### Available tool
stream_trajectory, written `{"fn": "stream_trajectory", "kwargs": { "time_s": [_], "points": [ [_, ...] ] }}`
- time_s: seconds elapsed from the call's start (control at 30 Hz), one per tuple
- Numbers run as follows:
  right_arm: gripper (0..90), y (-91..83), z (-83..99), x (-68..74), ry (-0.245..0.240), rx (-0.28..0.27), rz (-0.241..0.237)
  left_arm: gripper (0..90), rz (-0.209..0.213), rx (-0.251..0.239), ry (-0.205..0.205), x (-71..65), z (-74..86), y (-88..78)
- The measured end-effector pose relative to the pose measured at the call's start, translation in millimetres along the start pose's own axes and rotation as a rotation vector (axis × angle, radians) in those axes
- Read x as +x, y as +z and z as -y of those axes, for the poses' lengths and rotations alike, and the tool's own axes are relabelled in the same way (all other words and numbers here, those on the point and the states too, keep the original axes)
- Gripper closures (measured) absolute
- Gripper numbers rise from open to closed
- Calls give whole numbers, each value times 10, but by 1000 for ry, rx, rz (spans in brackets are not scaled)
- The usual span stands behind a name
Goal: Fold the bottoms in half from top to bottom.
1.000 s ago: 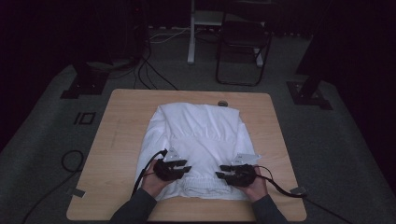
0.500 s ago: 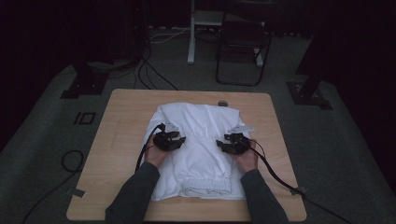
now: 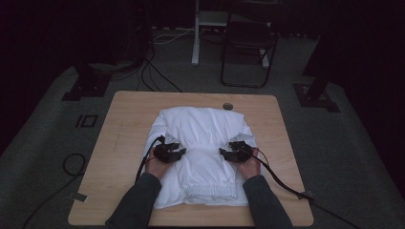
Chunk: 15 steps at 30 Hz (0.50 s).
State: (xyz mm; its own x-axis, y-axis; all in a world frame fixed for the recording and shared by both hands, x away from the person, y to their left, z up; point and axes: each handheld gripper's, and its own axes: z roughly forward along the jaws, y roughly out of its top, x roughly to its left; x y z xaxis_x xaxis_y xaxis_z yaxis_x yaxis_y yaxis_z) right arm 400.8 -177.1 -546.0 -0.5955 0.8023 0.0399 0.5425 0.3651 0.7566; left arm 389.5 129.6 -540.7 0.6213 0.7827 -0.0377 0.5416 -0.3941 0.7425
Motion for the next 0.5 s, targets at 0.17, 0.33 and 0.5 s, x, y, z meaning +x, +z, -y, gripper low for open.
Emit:
{"fn": "stream_trajectory", "kwargs": {
  "time_s": [0.17,0.33,0.5],
  "points": [
    [444,-105,119,162,-12,-11,-5,592,8,-9,10,-130,179,-174],
    [444,-252,259,345,-37,-9,-21,592,28,-13,8,-250,355,-353],
    [444,-405,402,505,-48,-8,-40,589,42,-5,8,-388,480,-496]
  ]
}}
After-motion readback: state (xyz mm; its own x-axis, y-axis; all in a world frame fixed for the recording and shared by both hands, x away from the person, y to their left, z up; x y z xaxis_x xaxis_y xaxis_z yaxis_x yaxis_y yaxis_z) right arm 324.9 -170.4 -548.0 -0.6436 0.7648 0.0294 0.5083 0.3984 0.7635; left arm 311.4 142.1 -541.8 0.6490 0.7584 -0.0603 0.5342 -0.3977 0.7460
